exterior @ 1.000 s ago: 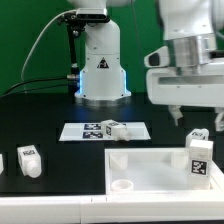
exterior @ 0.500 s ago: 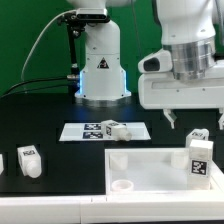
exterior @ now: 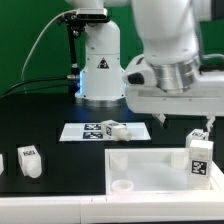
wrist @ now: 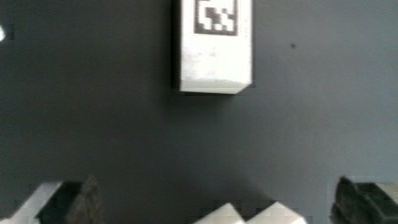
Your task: Assemble square table
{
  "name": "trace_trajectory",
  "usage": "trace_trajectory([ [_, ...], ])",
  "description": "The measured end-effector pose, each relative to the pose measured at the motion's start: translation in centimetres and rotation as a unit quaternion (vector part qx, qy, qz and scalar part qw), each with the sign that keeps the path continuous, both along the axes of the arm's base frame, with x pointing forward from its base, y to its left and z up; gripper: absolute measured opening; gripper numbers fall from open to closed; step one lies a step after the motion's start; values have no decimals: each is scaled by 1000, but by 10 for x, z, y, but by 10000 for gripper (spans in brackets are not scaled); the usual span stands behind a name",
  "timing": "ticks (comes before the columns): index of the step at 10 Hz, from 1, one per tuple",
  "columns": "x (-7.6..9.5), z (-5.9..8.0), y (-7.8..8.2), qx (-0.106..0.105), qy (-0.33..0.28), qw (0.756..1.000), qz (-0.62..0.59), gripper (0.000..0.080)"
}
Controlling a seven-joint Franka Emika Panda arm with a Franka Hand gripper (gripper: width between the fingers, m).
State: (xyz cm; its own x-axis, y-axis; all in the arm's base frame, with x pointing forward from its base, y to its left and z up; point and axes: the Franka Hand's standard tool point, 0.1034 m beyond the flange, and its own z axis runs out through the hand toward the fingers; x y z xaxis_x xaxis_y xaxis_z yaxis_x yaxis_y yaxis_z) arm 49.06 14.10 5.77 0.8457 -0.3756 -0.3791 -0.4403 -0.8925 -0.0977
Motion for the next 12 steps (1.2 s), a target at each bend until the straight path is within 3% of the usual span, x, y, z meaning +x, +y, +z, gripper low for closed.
trace_trajectory([
  [1,1,1,10,0,-5,999,32,649],
  [2,-8,1,15,6,28,999,42,649],
  [4,-8,-1,5,11,77,997,19,649],
  [6,-13,-5,-1,31,138,990,5,649],
  [8,-27,-17,8,53,192,979,-43,649],
  [10,-29,-19,6,61,218,973,-45,649],
  [12,-27,-22,2,54,213,974,-48,649],
])
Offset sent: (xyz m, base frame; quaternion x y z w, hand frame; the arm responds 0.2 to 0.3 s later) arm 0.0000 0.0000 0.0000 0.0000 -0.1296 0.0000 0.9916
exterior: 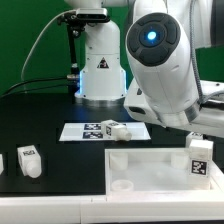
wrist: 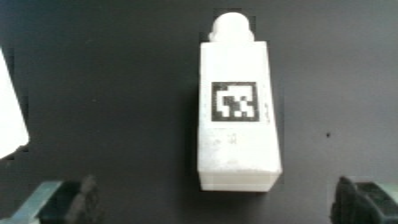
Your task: Assemble square table
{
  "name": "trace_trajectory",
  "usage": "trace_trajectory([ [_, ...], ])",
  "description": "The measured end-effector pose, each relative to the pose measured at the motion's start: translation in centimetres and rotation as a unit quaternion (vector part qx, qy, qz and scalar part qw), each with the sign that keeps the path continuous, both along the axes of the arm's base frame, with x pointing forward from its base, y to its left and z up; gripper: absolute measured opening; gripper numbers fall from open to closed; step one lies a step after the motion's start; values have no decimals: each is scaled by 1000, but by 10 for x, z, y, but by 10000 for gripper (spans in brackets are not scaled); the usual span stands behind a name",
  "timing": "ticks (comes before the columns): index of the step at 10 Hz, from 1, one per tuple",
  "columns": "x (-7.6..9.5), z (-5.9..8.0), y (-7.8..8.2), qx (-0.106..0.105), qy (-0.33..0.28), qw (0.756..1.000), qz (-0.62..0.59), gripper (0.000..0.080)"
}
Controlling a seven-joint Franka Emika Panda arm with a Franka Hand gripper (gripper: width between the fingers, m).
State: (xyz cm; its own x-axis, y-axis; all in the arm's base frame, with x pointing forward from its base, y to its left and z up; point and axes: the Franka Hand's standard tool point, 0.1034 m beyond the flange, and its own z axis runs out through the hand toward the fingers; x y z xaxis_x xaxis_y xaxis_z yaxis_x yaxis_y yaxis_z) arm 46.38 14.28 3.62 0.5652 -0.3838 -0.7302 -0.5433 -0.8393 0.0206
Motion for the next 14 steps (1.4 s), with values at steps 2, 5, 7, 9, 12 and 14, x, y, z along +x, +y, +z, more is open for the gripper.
trace_trajectory([
  [2,2,-1,4,1,-7,1000,-4,649],
  [5,6,10,25,30,-1,997,-70,649],
  [7,6,8,23,28,-3,997,-70,649],
  [9,8,8,21,26,-6,997,-72,649],
  [12,-5,-3,19,62,17,991,-117,649],
  [14,-5,-3,14,71,21,989,-127,649],
])
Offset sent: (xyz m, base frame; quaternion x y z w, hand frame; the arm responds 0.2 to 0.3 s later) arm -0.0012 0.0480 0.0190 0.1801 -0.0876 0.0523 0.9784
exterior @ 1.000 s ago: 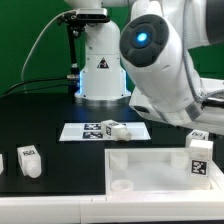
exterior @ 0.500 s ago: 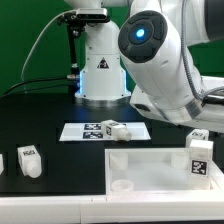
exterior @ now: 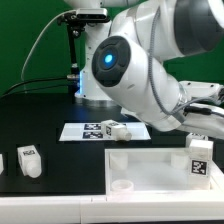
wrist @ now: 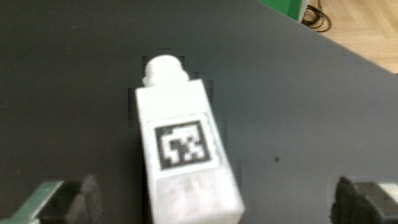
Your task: Assemble square table
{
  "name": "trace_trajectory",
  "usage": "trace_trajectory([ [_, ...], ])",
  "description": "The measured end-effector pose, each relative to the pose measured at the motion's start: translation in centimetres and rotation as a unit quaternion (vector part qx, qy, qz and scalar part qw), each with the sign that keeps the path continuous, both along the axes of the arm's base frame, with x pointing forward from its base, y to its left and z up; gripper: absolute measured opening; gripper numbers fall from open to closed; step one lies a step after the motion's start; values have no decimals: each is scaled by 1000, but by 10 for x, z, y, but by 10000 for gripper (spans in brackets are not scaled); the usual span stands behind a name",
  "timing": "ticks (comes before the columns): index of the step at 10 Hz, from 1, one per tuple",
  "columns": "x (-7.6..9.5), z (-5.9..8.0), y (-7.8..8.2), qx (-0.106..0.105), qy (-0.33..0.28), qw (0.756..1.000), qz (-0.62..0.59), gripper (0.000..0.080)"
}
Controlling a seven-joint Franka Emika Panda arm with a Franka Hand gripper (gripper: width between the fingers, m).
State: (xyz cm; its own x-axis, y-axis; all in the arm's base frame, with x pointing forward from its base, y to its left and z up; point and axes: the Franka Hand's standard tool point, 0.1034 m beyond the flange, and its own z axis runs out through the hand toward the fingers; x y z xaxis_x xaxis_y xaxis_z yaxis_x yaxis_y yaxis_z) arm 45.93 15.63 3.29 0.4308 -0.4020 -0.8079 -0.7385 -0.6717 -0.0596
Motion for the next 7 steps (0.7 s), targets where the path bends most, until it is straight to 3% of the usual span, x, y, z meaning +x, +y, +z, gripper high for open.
trace_trajectory([
  [2,0,-1,-3,1,1,1000,-3,649],
  [4,-10,-15,-10,3,13,1000,-18,649],
  [7,-22,-27,1,-1,32,999,-15,649],
])
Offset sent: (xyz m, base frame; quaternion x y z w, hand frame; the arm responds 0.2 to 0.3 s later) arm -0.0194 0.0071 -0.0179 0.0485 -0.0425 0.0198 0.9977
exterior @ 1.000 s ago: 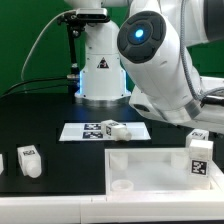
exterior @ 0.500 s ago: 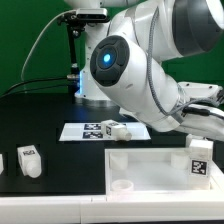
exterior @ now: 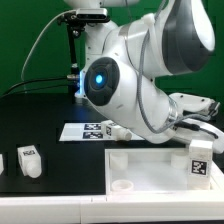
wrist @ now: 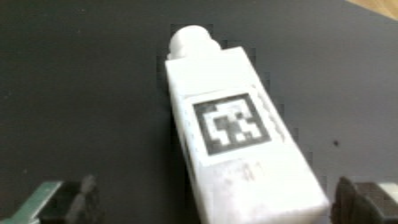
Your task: Assemble square table
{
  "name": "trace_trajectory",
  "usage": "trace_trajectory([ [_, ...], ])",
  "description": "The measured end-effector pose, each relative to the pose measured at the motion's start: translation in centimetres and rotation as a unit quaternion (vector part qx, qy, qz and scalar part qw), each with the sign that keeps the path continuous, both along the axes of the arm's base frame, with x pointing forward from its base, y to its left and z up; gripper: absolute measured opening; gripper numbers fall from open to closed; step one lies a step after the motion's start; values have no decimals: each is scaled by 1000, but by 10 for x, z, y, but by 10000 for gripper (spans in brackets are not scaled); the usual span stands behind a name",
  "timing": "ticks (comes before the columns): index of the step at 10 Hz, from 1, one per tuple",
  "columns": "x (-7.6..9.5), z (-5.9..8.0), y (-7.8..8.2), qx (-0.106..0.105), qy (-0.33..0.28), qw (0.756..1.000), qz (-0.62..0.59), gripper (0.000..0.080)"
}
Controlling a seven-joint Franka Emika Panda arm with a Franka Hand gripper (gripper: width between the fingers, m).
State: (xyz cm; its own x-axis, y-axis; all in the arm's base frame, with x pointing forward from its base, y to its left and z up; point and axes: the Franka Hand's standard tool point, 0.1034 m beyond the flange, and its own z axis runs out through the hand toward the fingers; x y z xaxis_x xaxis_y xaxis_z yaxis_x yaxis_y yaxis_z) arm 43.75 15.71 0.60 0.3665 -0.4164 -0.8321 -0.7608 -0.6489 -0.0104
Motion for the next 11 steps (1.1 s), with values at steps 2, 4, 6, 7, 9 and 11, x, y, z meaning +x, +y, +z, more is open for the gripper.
trace_trajectory([
  [2,-1,-1,1,-3,4,1000,1,649],
  [4,-1,-1,0,-4,3,1000,1,410],
  [6,0,-1,0,-6,0,1000,1,284],
  [7,4,2,-3,-9,-9,1000,3,284],
  [9,29,25,-35,-9,-43,999,-5,284],
  [11,41,63,-50,-45,-96,994,9,284],
])
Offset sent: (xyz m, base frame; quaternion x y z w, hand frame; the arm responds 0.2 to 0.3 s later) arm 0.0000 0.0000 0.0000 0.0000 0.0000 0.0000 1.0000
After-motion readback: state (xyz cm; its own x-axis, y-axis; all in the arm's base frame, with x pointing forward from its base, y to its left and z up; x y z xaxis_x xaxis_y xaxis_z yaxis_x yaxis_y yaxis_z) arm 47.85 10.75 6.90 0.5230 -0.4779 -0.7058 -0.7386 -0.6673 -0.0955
